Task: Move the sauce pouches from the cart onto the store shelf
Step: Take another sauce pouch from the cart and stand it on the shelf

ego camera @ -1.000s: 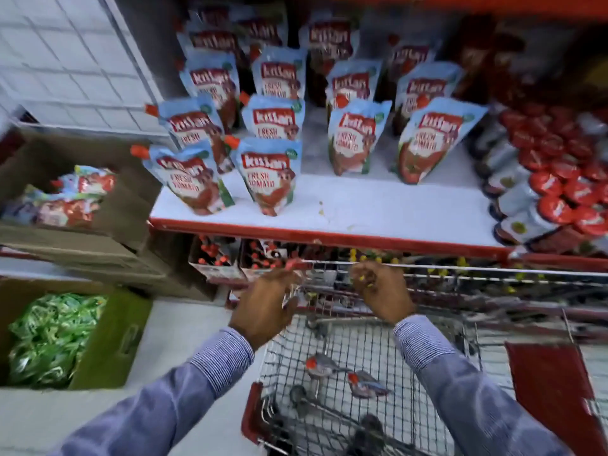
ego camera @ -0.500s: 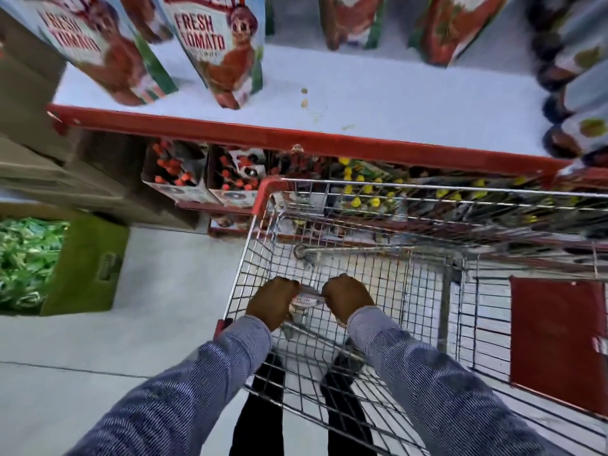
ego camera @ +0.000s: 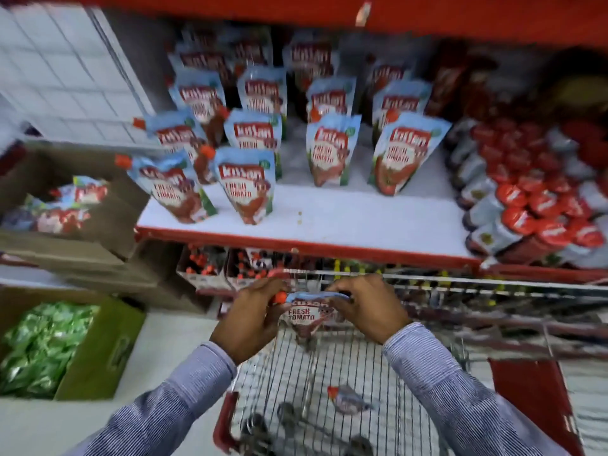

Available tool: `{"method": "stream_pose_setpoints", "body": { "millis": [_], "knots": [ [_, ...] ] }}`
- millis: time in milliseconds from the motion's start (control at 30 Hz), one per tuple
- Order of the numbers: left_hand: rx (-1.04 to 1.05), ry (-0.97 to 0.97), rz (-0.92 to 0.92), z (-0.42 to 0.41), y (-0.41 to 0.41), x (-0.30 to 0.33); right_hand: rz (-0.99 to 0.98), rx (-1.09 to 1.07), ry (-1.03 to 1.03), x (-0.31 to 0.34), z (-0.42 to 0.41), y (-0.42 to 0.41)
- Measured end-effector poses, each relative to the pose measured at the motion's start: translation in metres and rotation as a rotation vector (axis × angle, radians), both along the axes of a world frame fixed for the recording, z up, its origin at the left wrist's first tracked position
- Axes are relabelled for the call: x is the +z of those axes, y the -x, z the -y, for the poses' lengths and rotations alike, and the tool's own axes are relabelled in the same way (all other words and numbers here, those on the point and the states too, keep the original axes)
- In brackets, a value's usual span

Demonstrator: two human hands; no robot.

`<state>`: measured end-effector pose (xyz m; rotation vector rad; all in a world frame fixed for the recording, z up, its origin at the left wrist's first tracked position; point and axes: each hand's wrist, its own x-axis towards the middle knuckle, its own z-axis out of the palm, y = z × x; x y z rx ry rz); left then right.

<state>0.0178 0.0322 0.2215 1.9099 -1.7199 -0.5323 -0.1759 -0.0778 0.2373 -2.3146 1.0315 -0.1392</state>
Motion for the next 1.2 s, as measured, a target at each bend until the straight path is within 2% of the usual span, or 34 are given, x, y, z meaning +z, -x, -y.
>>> {"method": "stream_pose_setpoints", "body": {
  "millis": [200, 367, 700, 933, 1033, 1200],
  "knots": [
    [0.041, 0.199, 0.081, 0.055, -0.018, 0.108, 0.272, -0.086, 0.168, 0.102, 0.048, -0.013],
    [0.058, 0.191, 0.149, 0.108, -0.022, 0.144, 0.288, -0.130, 0.274, 0.138, 0.083, -0.022],
    [0.113, 0.114, 0.127, 0.161, -0.020, 0.113, 0.175, -0.202, 0.285, 0.101, 0.132, -0.039],
    [0.122, 0.114, 0.069, 0.171, -0.023, 0.102, 0.181, -0.246, 0.247, 0.089, 0.140, -0.037],
    [0.124, 0.106, 0.033, 0.163, -0.020, 0.105, 0.215, -0.234, 0.227, 0.090, 0.137, -0.035],
    [0.143, 0.288, 0.145, 0.127, -0.002, 0.099, 0.394, -0.352, 0.196, 0.081, 0.110, -0.007]
  ]
}}
